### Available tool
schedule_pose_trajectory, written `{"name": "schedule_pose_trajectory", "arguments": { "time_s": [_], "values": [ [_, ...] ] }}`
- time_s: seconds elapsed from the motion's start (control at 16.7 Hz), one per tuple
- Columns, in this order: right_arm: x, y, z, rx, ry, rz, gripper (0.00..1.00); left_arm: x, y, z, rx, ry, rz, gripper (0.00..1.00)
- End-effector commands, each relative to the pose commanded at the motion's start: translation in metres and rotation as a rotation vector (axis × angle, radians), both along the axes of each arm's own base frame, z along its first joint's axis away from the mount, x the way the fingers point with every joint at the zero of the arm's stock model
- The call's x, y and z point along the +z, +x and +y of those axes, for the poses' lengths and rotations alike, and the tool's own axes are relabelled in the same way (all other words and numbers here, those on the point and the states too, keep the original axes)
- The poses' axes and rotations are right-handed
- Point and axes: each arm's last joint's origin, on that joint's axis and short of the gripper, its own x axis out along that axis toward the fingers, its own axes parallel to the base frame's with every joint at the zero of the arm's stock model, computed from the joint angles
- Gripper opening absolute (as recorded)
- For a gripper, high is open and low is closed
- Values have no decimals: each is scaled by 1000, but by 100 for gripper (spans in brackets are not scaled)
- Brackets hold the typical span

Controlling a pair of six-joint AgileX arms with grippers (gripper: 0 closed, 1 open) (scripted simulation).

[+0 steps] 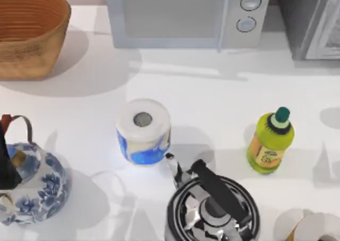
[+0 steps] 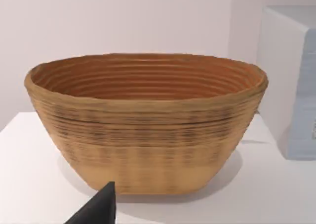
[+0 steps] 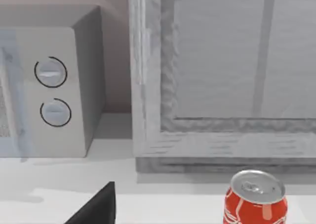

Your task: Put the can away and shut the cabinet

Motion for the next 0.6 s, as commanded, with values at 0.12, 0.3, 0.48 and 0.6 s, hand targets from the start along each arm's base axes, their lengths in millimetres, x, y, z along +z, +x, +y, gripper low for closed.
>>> {"name": "schedule_pose_trajectory", "arguments": {
  "time_s": [0.12, 0.3, 0.48, 0.6],
  "values": [
    [0, 0, 0, 0, 0, 0, 100, 0, 0, 0, 0, 0, 0, 100],
    [7, 3, 1, 8, 6, -14, 100, 0, 0, 0, 0, 0, 0, 100],
    [21, 11, 2, 22, 20, -50, 100, 0, 0, 0, 0, 0, 0, 100],
    [33, 22, 4, 31, 30, -80, 100, 0, 0, 0, 0, 0, 0, 100]
  ]
}}
